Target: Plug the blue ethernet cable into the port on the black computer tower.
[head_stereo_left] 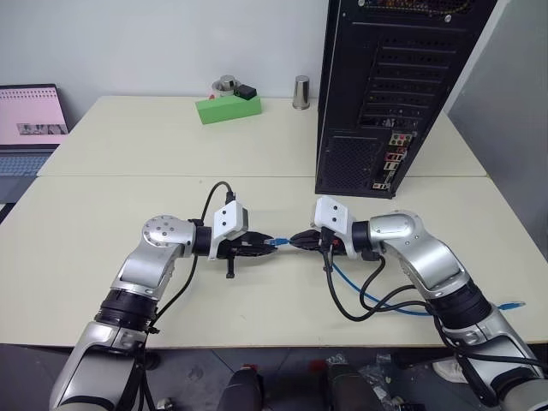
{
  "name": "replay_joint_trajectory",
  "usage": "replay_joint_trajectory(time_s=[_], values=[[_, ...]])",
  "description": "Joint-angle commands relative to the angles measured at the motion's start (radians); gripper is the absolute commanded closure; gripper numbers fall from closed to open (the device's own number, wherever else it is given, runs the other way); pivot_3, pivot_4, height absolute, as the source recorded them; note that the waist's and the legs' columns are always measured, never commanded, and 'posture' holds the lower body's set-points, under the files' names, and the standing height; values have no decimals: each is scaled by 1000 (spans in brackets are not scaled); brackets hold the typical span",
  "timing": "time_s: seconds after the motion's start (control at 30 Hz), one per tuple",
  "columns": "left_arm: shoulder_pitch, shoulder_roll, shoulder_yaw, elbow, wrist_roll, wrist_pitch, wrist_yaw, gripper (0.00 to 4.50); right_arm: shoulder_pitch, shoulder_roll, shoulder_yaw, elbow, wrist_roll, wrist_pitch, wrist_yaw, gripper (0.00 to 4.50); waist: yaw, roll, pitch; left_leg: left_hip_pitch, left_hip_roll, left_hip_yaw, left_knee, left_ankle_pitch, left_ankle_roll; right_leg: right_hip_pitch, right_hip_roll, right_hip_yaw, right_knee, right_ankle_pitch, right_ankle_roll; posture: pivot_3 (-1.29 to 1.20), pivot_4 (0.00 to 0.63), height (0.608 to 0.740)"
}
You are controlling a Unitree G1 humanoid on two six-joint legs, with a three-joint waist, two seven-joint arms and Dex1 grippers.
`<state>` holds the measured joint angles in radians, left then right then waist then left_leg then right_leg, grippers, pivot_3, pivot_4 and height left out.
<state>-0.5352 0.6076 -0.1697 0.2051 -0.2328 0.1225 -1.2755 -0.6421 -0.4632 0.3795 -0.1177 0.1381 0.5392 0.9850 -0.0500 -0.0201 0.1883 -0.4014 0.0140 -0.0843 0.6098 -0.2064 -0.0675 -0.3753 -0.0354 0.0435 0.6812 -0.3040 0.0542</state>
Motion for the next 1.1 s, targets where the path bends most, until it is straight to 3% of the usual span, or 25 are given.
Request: replay_joint_trajectory(time_s=[0.03, 0.3, 0.4, 0.47, 0.73, 1.1], values=[[18, -2, 2, -16, 8, -27, 7, 4197, -24, -15, -9, -3, 4, -34, 30, 3685, 0, 0, 0, 0, 0, 0, 0, 0, 0, 0, 0, 0, 0, 0, 0, 0, 150, 740], [68, -57, 19, -16, 39, -174, 83, 4197, -17, -110, -91, -21, 83, 6, 129, 1612, 3, 0, 0, 0, 0, 0, 0, 0, 0, 0, 0, 0, 0, 0, 0, 0, 150, 740], [99, -84, 18, -4, 102, -373, 152, 4197, 13, -103, -178, -49, 185, 119, 104, 903, 8, 0, 0, 0, 0, 0, 1, 0, 0, 1, -1, 0, -1, 0, 0, 0, 150, 740], [102, -82, 10, 39, 190, -611, 212, 4198, 33, -73, -216, -71, 249, 203, 72, 457, 8, 0, 0, 0, 0, 0, 0, 0, 0, 0, -1, 0, 0, 0, 0, 0, 150, 740], [55, -72, 52, 212, 498, -1187, 551, 4198, 98, 51, -299, -154, 421, 419, -72, 402, 16, 0, 0, 0, 0, 0, 1, 0, 0, 0, -1, 0, 0, 0, 0, 0, 150, 740], [34, -46, 40, 264, 678, -1322, 800, 4198, 104, 104, -299, -153, 480, 446, -158, 402, 17, 0, 0, 0, -1, 0, 0, 0, 0, 0, -1, 0, 0, 0, 0, 0, 150, 740]])
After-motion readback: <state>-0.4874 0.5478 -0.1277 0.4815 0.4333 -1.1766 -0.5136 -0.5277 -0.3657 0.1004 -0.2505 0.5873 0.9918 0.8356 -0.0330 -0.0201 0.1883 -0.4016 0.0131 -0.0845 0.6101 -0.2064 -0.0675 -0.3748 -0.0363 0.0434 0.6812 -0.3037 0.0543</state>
